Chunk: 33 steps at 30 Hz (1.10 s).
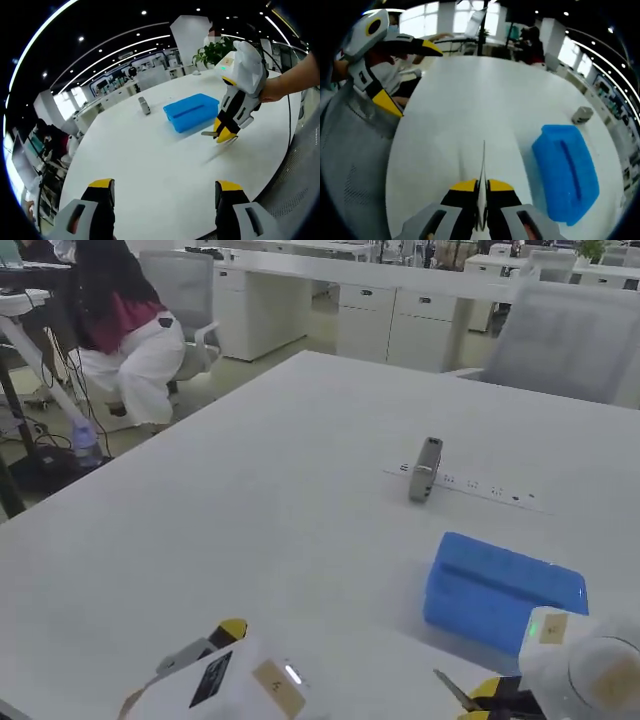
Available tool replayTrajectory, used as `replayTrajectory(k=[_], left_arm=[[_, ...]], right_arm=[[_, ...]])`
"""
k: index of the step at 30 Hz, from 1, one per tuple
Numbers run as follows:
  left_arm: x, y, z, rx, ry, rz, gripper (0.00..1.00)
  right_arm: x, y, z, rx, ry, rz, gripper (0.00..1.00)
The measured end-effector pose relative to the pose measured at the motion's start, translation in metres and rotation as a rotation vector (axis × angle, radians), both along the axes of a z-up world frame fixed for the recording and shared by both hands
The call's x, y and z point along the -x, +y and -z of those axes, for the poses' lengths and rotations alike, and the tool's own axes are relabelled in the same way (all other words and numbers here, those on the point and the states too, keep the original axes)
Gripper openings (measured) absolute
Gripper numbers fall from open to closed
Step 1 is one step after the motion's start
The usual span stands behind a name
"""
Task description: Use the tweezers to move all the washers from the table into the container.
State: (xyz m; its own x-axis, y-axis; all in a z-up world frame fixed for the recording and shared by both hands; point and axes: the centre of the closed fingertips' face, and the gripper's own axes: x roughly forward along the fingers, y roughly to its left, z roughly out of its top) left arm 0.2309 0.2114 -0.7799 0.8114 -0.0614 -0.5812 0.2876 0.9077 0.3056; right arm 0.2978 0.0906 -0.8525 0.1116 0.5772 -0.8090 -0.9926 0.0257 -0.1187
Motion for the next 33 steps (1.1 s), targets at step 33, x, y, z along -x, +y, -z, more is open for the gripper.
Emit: replayTrajectory(k=[33], left_arm=[[0.003,-0.009,0.003,0.02,0.027,0.039,0.86]], right_arm=[[0.031,-0.026,-0.05,-0.178,0.132,0.249,0.26]])
